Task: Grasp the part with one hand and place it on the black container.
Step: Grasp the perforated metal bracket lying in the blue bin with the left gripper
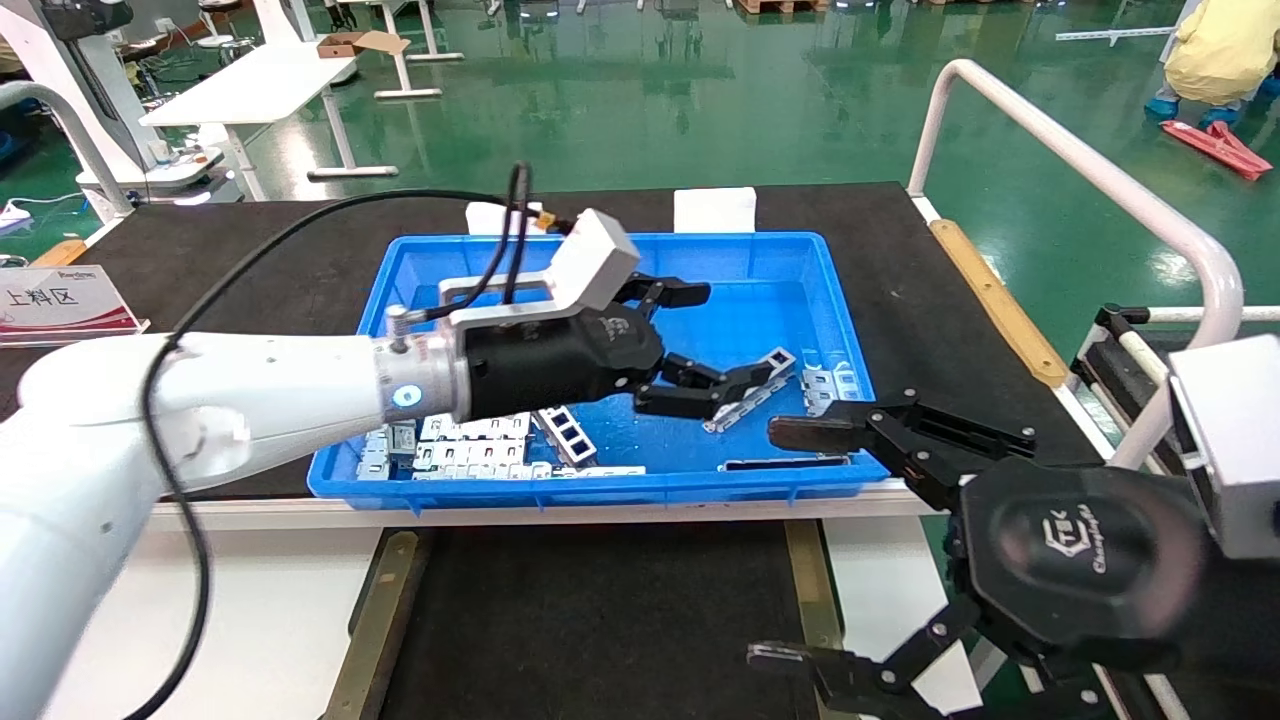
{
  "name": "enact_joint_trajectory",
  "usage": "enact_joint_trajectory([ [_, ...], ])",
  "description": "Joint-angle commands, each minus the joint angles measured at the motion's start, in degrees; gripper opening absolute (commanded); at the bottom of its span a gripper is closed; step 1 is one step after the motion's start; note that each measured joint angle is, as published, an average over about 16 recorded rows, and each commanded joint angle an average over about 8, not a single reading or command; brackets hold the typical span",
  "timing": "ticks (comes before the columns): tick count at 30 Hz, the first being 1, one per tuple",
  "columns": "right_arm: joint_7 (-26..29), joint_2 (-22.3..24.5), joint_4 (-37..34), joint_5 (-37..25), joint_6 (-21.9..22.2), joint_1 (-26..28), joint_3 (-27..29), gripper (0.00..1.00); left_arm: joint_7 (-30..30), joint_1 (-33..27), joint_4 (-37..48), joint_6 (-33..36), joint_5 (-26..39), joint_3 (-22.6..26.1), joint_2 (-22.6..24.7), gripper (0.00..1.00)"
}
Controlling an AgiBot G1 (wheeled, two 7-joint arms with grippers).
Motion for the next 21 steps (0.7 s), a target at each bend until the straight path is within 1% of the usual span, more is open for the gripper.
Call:
enact_joint_trajectory([
  [1, 0.0, 0.0, 0.0, 0.0, 0.0, 0.0, 0.0, 1.0, 1.71, -1.27, 3.29, -1.13, 0.37, 0.01, 1.78, 1.0],
  [5, 0.0, 0.0, 0.0, 0.0, 0.0, 0.0, -0.01, 1.0, 3.22, -1.97, 5.38, -3.13, 0.11, 1.22, 3.28, 1.0],
  [10, -0.01, 0.01, 0.0, 0.01, 0.01, 0.0, -0.01, 1.0, 2.78, -1.4, 4.28, -6.51, -1.23, 4.21, 3.84, 1.0],
  [21, -0.01, 0.01, 0.0, 0.02, 0.01, 0.01, -0.03, 1.0, -1.44, 1.15, -1.78, -15.86, -6.43, 14.36, 4.02, 1.0],
])
